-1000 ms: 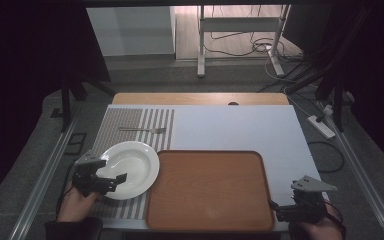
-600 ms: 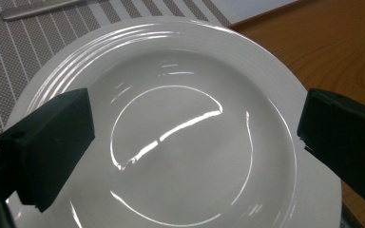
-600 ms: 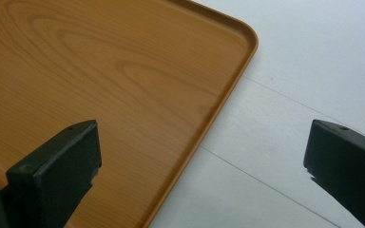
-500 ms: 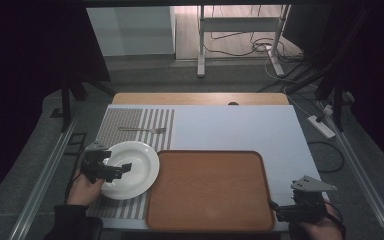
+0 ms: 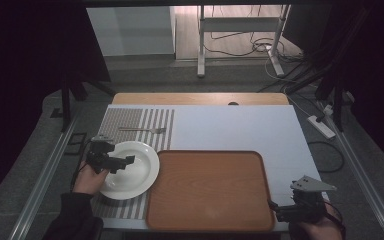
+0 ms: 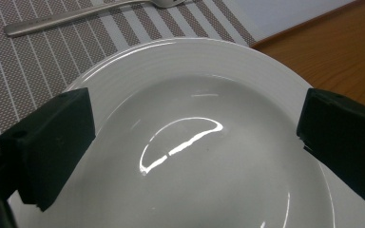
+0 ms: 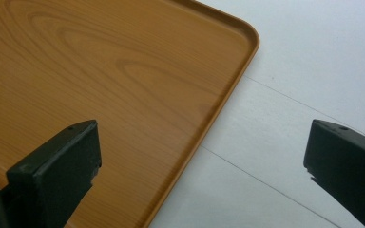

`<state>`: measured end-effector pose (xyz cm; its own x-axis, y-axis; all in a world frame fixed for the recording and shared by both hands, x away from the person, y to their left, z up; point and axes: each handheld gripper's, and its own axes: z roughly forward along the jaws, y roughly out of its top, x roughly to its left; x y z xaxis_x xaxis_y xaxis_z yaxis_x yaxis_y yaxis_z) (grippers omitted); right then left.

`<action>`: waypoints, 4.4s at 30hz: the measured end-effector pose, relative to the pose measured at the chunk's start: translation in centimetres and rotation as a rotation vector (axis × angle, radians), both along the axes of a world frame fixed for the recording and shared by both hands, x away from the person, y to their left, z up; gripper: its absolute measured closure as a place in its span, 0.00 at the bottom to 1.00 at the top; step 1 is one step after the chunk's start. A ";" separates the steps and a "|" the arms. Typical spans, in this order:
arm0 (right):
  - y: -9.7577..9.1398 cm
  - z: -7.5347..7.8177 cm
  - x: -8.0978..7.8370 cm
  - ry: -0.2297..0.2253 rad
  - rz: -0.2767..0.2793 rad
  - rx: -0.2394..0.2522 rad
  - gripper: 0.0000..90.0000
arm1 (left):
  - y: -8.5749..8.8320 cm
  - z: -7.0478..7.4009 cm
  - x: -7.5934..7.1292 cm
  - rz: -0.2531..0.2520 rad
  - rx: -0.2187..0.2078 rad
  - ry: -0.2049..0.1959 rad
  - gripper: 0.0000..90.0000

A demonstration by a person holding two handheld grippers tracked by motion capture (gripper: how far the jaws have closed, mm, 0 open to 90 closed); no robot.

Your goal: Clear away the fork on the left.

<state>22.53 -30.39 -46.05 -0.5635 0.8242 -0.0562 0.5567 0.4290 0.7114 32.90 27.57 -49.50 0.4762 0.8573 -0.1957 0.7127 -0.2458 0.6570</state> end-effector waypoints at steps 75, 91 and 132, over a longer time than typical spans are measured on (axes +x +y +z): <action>0.2 -0.1 0.1 0.015 0.030 -0.015 0.00 | 1.2 -2.8 16.9 0.062 0.197 0.188 0.99; 0.3 -0.1 0.0 0.020 0.038 -0.022 0.00 | 2.3 -3.3 15.8 0.056 0.180 0.251 0.99; 0.3 -0.2 0.1 0.024 0.040 -0.033 0.00 | -2.4 -3.2 15.0 -0.141 0.258 0.240 0.04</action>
